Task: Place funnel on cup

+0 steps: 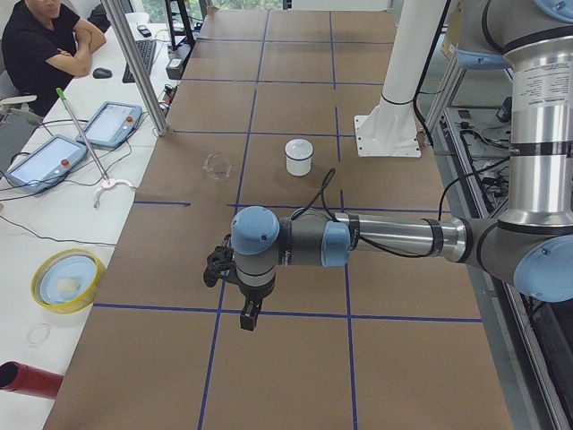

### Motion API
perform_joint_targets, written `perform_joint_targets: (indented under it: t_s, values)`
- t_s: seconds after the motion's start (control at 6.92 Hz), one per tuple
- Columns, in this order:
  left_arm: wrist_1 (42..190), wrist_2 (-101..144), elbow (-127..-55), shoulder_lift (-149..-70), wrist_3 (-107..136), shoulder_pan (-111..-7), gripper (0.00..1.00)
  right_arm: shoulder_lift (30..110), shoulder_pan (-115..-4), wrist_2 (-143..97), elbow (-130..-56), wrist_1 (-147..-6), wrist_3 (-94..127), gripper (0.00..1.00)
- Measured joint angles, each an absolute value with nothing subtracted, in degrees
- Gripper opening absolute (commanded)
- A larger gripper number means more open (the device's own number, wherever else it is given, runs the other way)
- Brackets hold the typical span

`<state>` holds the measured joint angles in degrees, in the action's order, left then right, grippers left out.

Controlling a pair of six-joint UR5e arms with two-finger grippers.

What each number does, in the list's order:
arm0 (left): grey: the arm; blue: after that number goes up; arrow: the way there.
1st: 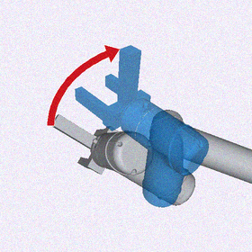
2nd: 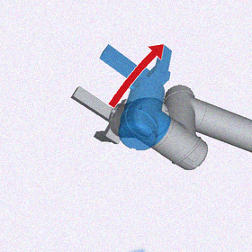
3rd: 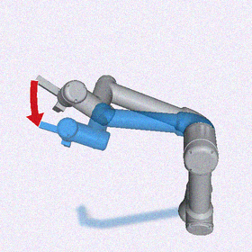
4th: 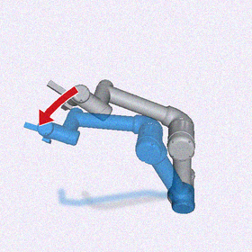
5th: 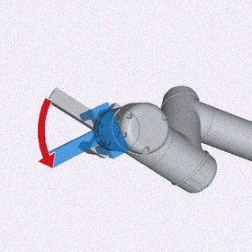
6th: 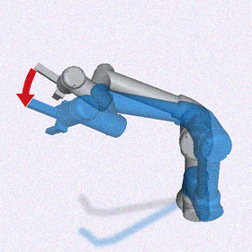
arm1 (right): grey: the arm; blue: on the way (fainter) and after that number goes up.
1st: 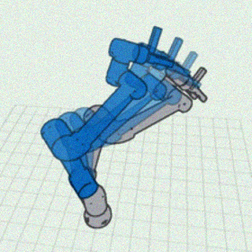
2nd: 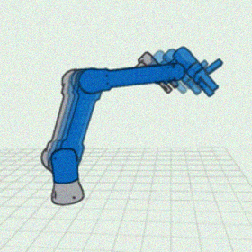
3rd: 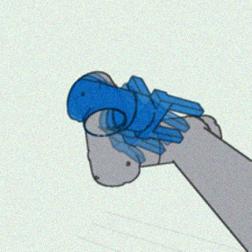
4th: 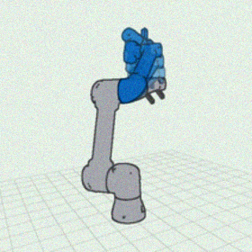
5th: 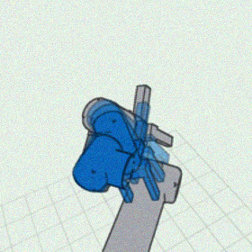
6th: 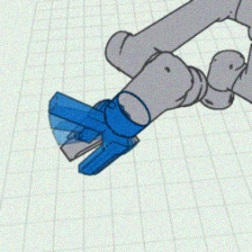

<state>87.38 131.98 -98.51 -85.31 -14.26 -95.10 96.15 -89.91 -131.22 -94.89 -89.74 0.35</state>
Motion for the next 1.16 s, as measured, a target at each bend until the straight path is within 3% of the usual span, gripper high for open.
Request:
perform_joint_targets:
  t_s: [0.72, 1.16]
  values:
    - [88.3, 135.9, -98.2, -84.9, -8.8, -94.4, 1.0, 96.2, -89.9, -131.2, -94.9, -89.7, 0.4, 1.0]
    - [90.2, 136.5, -105.2, -85.5, 8.9, -86.3, 1.0, 96.2, -89.9, -131.2, -94.9, -89.7, 0.4, 1.0]
